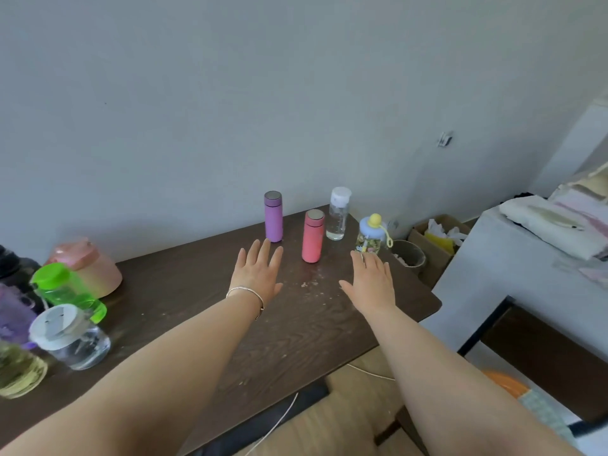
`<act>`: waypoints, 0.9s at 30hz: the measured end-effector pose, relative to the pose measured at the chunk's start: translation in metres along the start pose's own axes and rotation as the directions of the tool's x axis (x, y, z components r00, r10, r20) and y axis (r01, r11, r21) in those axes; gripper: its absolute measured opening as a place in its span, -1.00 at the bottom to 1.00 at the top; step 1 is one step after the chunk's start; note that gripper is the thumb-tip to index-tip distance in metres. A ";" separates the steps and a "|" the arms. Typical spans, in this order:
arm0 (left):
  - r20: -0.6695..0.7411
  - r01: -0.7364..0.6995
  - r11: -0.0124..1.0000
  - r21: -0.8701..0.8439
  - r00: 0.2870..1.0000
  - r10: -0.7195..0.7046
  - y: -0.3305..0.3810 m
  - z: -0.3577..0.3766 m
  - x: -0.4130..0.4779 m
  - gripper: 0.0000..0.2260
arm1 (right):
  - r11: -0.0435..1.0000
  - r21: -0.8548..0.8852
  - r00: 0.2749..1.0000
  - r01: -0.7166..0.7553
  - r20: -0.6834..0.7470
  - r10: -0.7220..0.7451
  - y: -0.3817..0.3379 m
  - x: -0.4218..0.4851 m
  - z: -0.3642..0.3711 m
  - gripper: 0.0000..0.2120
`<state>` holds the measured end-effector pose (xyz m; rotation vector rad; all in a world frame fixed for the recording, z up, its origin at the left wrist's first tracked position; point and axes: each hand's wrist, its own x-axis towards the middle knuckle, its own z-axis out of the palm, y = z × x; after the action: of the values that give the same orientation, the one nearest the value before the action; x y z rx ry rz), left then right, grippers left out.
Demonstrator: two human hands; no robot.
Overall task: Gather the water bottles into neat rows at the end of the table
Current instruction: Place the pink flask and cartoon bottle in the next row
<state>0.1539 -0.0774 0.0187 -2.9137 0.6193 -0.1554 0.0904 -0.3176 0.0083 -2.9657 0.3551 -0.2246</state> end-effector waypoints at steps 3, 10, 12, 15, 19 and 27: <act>0.000 -0.011 1.000 -0.003 1.000 0.011 0.026 -0.002 0.021 -0.27 | 0.999 0.010 0.999 -0.044 0.001 0.044 0.035 0.012 -0.001 -0.30; 0.001 -0.025 1.000 -0.018 1.000 0.026 0.055 0.002 0.074 -0.25 | 0.995 0.019 0.995 -0.100 -0.020 0.100 0.079 0.045 0.006 -0.28; 0.001 -0.026 0.999 -0.030 1.000 0.026 0.057 0.005 0.093 -0.25 | 0.993 0.022 0.993 -0.112 -0.019 0.113 0.085 0.058 0.009 -0.27; 0.001 -0.014 0.997 -0.071 1.000 0.014 0.059 0.010 0.124 -0.23 | 0.992 0.023 0.992 -0.124 -0.027 0.125 0.094 0.080 0.013 -0.27; 0.004 0.020 0.990 -0.142 1.000 -0.019 0.061 0.019 0.169 -0.18 | 0.987 0.052 0.987 -0.149 -0.048 0.152 0.101 0.115 0.017 -0.27; 0.063 0.058 0.963 -0.265 0.997 -0.042 0.053 0.047 0.233 -0.14 | 0.947 0.219 0.970 -0.234 -0.018 0.244 0.098 0.182 0.048 -0.15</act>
<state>0.3513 -0.2143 -0.0212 -3.1811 0.5999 0.0066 0.2513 -0.4508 -0.0304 -2.6767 0.6471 -0.2814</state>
